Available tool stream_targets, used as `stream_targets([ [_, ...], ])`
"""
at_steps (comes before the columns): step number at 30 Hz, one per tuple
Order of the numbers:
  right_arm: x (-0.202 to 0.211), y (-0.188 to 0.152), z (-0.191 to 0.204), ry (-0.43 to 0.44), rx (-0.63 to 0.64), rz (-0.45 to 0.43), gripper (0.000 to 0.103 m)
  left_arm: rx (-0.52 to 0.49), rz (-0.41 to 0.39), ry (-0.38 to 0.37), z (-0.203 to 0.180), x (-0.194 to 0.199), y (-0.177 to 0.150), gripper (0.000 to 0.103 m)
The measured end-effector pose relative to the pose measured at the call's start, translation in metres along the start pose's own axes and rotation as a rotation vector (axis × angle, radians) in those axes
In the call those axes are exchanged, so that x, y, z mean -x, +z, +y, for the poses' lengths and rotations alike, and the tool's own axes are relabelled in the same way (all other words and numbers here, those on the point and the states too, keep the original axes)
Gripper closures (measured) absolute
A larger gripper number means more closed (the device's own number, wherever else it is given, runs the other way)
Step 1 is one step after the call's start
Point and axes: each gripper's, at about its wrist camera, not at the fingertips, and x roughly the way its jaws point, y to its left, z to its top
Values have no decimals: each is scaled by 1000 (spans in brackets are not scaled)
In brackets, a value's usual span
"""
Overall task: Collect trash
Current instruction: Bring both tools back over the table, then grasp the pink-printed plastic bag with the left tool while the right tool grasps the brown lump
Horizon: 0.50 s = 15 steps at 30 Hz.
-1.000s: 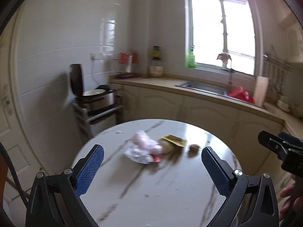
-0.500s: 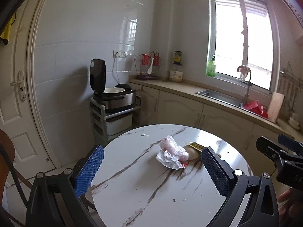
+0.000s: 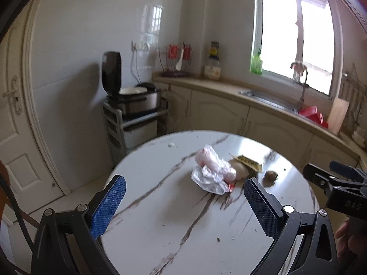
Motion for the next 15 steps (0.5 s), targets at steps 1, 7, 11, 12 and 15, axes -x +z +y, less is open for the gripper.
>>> stream_targets([
  [1,-13,-2,-5,2,-10,31,0,-1,10,-2,-1,-6,2,1],
  [7,-75,-14,-42,-13,-78,162,0,-30,78,-5,-11,-60,22,1],
  [11,-116,-19,-68,-7,-107,241,0,-44,112,-9,-20,-101,40,1],
  [12,-122,-19,-70,-9,-105,252,0,-49,124,-6,-22,-112,44,1],
  [15,-144,-21,-81,-9,-97,291,0,-72,159,-4,-27,-145,55,1],
])
